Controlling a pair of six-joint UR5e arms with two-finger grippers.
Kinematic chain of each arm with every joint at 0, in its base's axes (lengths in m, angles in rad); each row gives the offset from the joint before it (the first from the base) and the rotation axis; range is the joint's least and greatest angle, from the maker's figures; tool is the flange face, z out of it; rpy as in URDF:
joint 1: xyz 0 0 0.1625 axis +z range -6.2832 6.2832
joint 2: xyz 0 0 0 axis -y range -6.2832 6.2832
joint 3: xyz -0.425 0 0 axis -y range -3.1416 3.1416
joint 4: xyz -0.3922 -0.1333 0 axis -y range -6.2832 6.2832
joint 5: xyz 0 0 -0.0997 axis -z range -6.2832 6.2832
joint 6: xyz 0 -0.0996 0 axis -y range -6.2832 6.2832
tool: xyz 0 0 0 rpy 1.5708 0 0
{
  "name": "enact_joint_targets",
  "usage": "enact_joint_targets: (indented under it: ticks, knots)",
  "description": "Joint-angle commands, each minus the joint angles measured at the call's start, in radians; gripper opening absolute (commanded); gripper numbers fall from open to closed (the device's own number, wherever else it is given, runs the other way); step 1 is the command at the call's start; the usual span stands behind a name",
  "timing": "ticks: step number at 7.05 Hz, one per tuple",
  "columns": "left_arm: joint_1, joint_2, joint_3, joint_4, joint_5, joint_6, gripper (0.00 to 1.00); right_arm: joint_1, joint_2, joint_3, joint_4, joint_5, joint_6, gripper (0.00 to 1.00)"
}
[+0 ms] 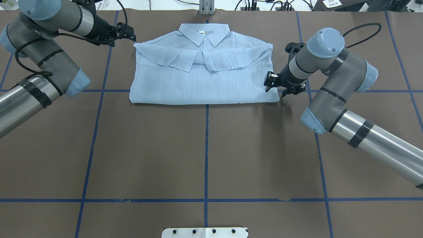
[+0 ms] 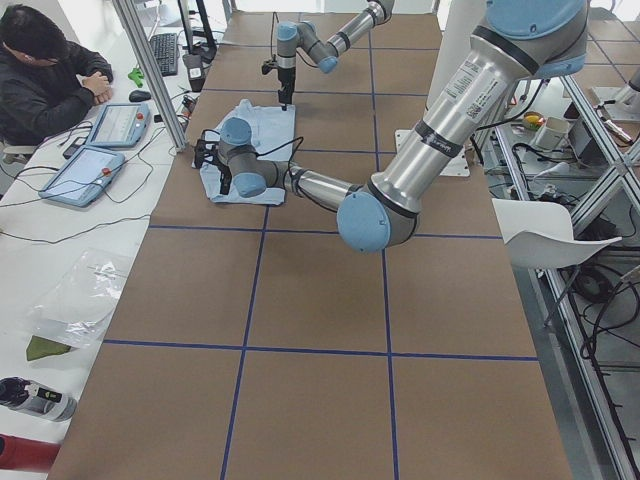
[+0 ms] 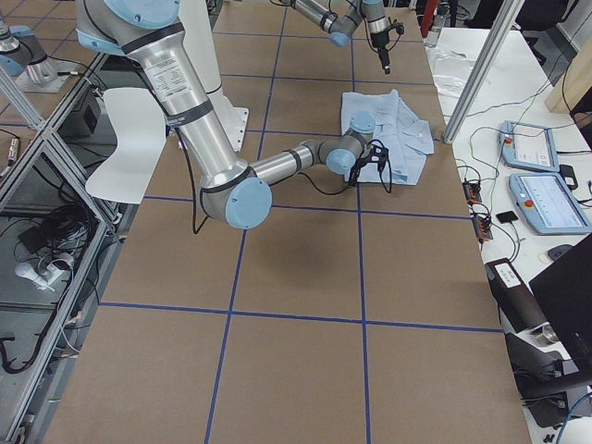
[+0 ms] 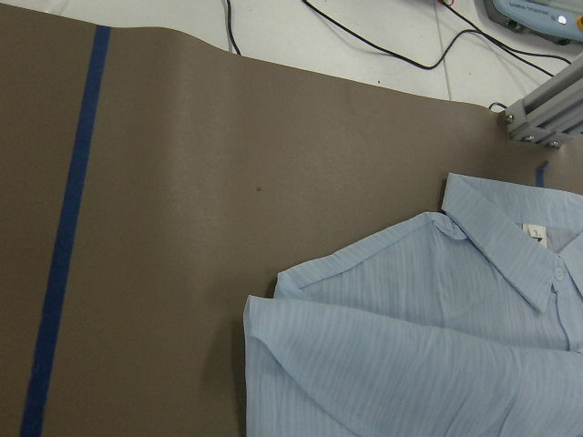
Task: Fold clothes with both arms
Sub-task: 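Move the right gripper down to the folded shirt's side edge and grasp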
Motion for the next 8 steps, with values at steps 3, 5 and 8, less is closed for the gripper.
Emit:
enact_joint_targets:
  ticks: [3, 5, 8]
  knots:
    - [-0.001, 0.005, -0.005, 0.004, 0.0, 0.0, 0.95, -0.018, -0.006, 0.014, 0.003, 0.002, 0.005, 0.0]
    - [-0.002, 0.008, -0.028, 0.01, -0.001, -0.002, 0.94, -0.013, -0.039, 0.089, 0.001, 0.016, 0.002, 0.0]
    - [-0.002, 0.039, -0.112, 0.055, 0.0, -0.005, 0.94, -0.019, -0.22, 0.325, 0.001, 0.097, 0.002, 0.0]
